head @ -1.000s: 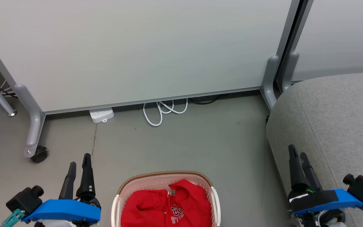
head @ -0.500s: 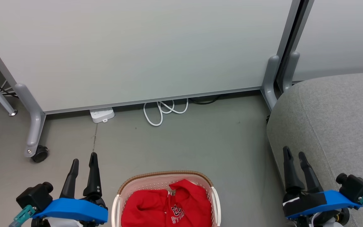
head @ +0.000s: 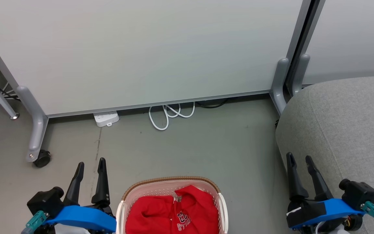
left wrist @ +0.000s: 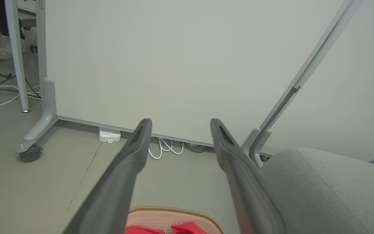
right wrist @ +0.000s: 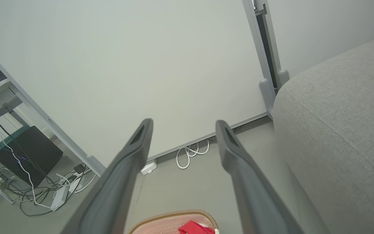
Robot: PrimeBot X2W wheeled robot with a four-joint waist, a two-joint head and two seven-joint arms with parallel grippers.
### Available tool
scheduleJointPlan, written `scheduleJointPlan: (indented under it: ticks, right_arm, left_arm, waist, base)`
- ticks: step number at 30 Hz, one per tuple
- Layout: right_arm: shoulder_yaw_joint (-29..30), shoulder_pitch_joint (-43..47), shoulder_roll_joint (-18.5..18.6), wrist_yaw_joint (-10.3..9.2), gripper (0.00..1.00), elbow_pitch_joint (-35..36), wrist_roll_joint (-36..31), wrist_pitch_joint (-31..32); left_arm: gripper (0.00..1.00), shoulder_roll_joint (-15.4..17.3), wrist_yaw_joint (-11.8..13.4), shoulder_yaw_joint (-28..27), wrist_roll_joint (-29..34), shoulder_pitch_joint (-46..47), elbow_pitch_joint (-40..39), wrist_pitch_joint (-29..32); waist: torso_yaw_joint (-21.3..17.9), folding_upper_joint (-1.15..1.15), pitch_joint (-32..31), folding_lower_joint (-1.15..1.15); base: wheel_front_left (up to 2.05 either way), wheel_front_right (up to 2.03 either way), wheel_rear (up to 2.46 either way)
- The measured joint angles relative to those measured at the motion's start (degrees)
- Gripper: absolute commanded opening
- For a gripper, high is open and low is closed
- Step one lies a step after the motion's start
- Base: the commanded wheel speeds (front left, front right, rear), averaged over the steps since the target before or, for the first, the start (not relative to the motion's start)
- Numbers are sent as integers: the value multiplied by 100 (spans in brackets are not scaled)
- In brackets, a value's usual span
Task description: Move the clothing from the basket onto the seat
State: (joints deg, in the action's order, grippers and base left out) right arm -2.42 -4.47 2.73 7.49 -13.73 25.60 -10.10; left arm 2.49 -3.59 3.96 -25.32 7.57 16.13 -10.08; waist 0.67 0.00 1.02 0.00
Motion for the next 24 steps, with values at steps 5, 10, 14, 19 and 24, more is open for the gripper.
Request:
scheduleJointPlan:
  ticks: [5, 10, 14, 19, 24]
  right_arm:
    - [-40, 3, 1, 0, 100, -18, -269, -60]
    - [-73, 3, 1, 0, 100, -29, -506, -126]
    - [-84, 3, 2, 0, 100, -36, -710, -163]
    - [-99, 2, 2, 0, 100, -51, -960, -230]
    - [-125, 2, 3, 1, 100, -60, -1171, -289]
  left_arm:
    - [100, 2, 18, 24, 255, 0, 13, -64]
    - [100, 4, 41, 48, 501, 1, 34, -121]
    - [100, 5, 42, 73, 697, 19, 48, -171]
    - [100, 9, 43, 111, 905, 47, 77, -224]
    - [100, 11, 51, 148, 1118, 59, 107, -291]
  waist:
    - [-2, 0, 1, 0]
    - [-8, 0, 9, 0]
    - [-5, 0, 36, 0]
    - [2, 0, 57, 0]
    - [11, 0, 69, 0]
  base:
    - [0, 0, 0]
    - [0, 0, 0]
    - [0, 0, 0]
    - [0, 0, 0]
    - [0, 0, 0]
